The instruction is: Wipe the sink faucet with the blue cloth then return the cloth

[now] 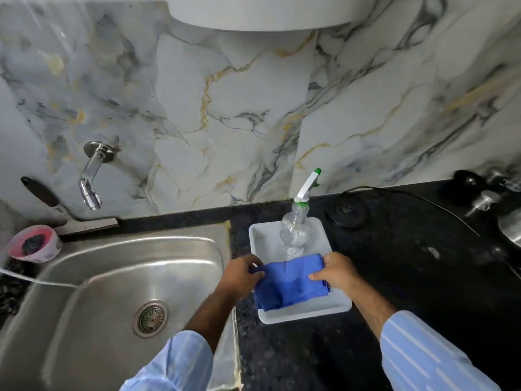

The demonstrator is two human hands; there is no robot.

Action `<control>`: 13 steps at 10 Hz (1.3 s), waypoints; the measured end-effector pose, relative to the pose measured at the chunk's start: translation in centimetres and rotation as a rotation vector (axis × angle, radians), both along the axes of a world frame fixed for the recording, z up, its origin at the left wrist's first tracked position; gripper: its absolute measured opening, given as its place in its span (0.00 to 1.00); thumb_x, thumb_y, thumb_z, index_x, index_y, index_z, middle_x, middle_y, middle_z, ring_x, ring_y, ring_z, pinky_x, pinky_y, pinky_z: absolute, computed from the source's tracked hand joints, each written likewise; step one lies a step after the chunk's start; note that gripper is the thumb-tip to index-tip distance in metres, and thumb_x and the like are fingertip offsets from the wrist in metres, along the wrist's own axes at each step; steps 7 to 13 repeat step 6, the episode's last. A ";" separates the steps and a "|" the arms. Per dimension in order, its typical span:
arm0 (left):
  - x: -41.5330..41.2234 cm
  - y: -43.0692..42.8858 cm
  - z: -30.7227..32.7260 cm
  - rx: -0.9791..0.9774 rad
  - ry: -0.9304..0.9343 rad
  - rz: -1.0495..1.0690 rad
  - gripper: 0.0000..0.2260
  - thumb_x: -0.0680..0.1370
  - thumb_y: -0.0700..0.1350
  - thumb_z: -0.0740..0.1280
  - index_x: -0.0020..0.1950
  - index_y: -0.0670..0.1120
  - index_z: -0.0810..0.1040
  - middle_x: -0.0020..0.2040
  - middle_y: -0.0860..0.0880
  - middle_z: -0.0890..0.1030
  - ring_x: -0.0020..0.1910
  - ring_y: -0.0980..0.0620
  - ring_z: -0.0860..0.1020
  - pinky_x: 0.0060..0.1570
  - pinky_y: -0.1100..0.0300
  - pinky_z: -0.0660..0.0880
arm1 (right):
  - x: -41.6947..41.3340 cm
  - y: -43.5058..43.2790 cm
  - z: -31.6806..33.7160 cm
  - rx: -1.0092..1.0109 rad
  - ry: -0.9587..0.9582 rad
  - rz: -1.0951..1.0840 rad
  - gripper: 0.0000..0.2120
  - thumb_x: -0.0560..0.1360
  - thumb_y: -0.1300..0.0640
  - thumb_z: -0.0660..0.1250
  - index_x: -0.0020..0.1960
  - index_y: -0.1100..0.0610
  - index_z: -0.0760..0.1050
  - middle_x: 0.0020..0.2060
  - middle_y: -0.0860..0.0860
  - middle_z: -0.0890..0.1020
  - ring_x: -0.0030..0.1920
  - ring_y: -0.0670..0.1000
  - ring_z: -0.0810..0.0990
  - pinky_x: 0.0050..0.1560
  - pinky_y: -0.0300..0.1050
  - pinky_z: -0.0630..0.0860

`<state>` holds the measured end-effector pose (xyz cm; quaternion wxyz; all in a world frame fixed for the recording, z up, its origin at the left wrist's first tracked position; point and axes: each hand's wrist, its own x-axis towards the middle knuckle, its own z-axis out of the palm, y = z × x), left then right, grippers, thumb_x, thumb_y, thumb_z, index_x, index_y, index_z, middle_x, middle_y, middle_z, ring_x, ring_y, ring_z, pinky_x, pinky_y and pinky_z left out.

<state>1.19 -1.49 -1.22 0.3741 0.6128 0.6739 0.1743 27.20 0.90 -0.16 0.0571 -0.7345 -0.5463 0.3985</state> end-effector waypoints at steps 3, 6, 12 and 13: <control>5.5 1.7 -4.2 0.054 0.457 -0.313 0.09 0.79 0.48 0.66 0.57 0.48 0.79 0.54 0.45 0.83 0.52 0.44 0.81 0.51 0.53 0.77 | 0.1 0.2 -5.6 0.030 -0.308 0.088 0.20 0.80 0.55 0.77 0.68 0.61 0.79 0.65 0.57 0.83 0.64 0.57 0.85 0.61 0.46 0.83; 3.1 0.6 -5.3 0.224 0.759 -0.464 0.24 0.82 0.54 0.60 0.76 0.45 0.68 0.77 0.44 0.65 0.80 0.42 0.53 0.76 0.44 0.48 | -0.2 0.2 -1.2 0.094 -0.293 0.055 0.27 0.79 0.49 0.77 0.73 0.59 0.76 0.67 0.58 0.82 0.64 0.58 0.85 0.62 0.51 0.84; 3.1 0.6 -5.3 0.224 0.759 -0.464 0.24 0.82 0.54 0.60 0.76 0.45 0.68 0.77 0.44 0.65 0.80 0.42 0.53 0.76 0.44 0.48 | -0.2 0.2 -1.2 0.094 -0.293 0.055 0.27 0.79 0.49 0.77 0.73 0.59 0.76 0.67 0.58 0.82 0.64 0.58 0.85 0.62 0.51 0.84; 3.1 0.6 -5.3 0.224 0.759 -0.464 0.24 0.82 0.54 0.60 0.76 0.45 0.68 0.77 0.44 0.65 0.80 0.42 0.53 0.76 0.44 0.48 | -0.2 0.2 -1.2 0.094 -0.293 0.055 0.27 0.79 0.49 0.77 0.73 0.59 0.76 0.67 0.58 0.82 0.64 0.58 0.85 0.62 0.51 0.84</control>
